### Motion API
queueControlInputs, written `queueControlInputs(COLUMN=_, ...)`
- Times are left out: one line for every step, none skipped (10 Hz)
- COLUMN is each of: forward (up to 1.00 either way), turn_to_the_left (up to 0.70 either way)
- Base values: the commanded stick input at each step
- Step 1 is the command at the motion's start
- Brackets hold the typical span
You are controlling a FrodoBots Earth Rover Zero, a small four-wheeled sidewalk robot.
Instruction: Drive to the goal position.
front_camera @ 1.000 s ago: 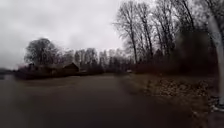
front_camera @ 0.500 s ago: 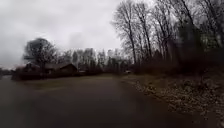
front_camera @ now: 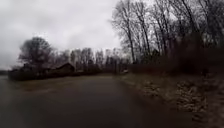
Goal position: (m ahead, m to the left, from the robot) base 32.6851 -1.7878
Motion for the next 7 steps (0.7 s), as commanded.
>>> queueControlInputs(forward=1.00, turn_to_the_left=0.22)
queueControlInputs(forward=1.00, turn_to_the_left=0.33)
queueControlInputs(forward=1.00, turn_to_the_left=0.40)
queueControlInputs(forward=1.00, turn_to_the_left=0.40)
queueControlInputs(forward=1.00, turn_to_the_left=0.40)
queueControlInputs(forward=1.00, turn_to_the_left=0.40)
queueControlInputs(forward=1.00, turn_to_the_left=0.40)
